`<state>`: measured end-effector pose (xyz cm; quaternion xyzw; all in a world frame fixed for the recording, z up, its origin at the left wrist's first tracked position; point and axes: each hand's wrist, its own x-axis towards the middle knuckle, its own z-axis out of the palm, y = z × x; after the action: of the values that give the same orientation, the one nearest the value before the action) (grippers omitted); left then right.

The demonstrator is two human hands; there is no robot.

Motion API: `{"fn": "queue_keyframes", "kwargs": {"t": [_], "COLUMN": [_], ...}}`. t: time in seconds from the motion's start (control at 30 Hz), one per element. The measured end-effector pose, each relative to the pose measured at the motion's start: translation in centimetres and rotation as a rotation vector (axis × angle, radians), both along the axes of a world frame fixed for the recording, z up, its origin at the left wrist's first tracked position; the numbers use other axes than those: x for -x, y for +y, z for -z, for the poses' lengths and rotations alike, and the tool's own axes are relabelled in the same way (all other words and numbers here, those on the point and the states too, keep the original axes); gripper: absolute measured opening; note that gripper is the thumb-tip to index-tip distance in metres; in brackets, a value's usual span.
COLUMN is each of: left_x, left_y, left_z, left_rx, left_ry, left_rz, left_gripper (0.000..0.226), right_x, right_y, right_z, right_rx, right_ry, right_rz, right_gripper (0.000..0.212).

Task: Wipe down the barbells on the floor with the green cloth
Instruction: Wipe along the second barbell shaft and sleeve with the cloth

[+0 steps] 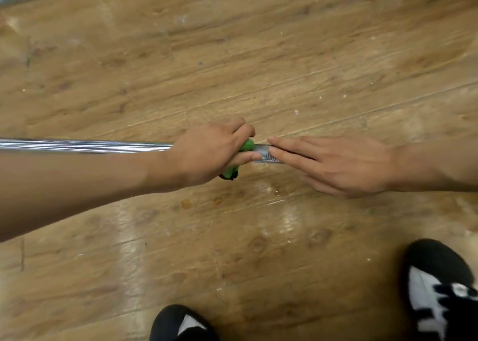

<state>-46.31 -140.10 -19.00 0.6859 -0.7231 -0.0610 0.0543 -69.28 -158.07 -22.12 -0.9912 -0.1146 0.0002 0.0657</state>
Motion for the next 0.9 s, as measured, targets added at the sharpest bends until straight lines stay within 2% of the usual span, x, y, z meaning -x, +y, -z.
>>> {"fn": "queue_keyframes", "kwargs": {"t": [0.13,0.27,0.37,0.43,0.53,0.7,0.83,0.9], "left_x": [3.5,2.2,3.1,4.2,4.4,5.2,2.2,-0.4], "left_y": [-0.8,0.9,1.4,1.7,1.3,0.1,2.3,4.0], "left_z": [0.7,0.3,0.5,0.9,0.8,1.0,1.3,0.9], "left_rx": [0.117,0.118,0.106,0.042,0.002,0.078,0.117,0.066], "left_ry": [-0.034,0.068,-0.154,-0.225,-0.148,-0.186,-0.226,-0.181], "left_rz": [-0.114,-0.135,-0.192,-0.209,-0.223,-0.233,-0.123,-0.198], "left_gripper": [0.054,0.052,0.048,0.051,0.061,0.058,0.064,0.068], "right_x": [-0.6,-0.6,-0.3,-0.2,0.0,0.2,0.0,0.1], "right_y": [-1.0,-1.0,-1.0,-0.9,-0.9,-0.8,-1.1,-1.2], "right_z": [-2.0,-2.3,-2.2,-2.1,-1.9,-1.9,-1.6,-1.4], "right_rx": [0.028,0.021,-0.001,0.006,0.007,0.008,0.021,0.011], "right_ry": [0.093,0.13,0.101,0.085,0.058,0.051,0.034,0.035], "right_rz": [-0.149,-0.153,-0.144,-0.144,-0.141,-0.174,-0.228,-0.257], "right_gripper": [0.071,0.069,0.07,0.071,0.072,0.077,0.08,0.078]}}
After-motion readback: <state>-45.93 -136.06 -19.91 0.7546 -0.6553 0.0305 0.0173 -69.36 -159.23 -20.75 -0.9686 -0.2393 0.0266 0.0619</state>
